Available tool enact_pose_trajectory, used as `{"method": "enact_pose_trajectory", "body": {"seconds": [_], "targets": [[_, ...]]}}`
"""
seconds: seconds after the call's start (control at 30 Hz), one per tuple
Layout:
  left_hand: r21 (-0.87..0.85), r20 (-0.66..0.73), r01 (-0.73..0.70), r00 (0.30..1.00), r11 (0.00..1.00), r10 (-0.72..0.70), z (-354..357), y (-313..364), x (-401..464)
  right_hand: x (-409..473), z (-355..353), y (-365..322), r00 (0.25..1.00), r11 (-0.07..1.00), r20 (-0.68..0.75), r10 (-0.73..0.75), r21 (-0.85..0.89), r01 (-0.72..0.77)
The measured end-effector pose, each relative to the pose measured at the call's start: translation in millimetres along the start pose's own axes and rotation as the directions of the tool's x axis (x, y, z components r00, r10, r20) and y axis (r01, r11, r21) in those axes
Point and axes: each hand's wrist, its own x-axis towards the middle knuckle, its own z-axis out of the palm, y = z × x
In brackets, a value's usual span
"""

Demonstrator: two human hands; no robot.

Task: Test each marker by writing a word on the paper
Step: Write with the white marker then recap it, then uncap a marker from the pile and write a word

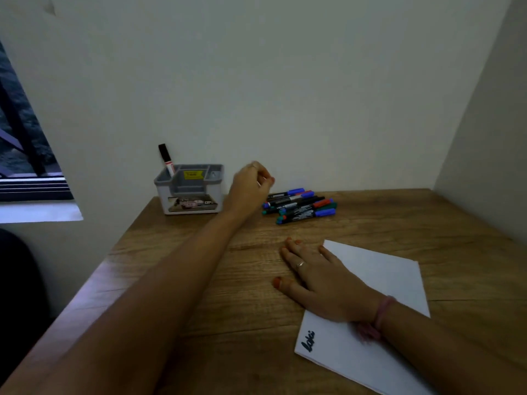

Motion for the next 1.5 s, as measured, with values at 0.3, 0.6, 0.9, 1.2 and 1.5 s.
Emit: {"method": "enact_pose_trajectory", "body": {"seconds": [0.3,0.6,0.9,1.2,1.5], "targets": [[0.438,0.455,-0.214,0.891,0.873,-0.010,31,15,-23,-1,-1,0,0.995,0.996,-0.096,-0.029,0.084,0.037],[0.180,0.195,-0.059,0.981,0.982,0.023,6,36,-25,-6,-26,1,0.850,0.955,-0.522,0.063,0.278,0.100],[-0.232,0.375,0.002,0.923,0.973,0.088,-66,104,-65,-14,-53,16,0.752,0.912,-0.658,0.040,0.332,0.242],[-0.367,0.610,0.321,0.791,0.873,-0.035,-51,91,-122,-26,-64,2,0.892,0.500,-0.452,-0.023,0.767,0.402],[-0.501,0.518,0.302,0.856,0.811,0.001,-26,96,-133,-21,-57,6,0.886,0.455,-0.463,0.005,0.790,0.410]]}}
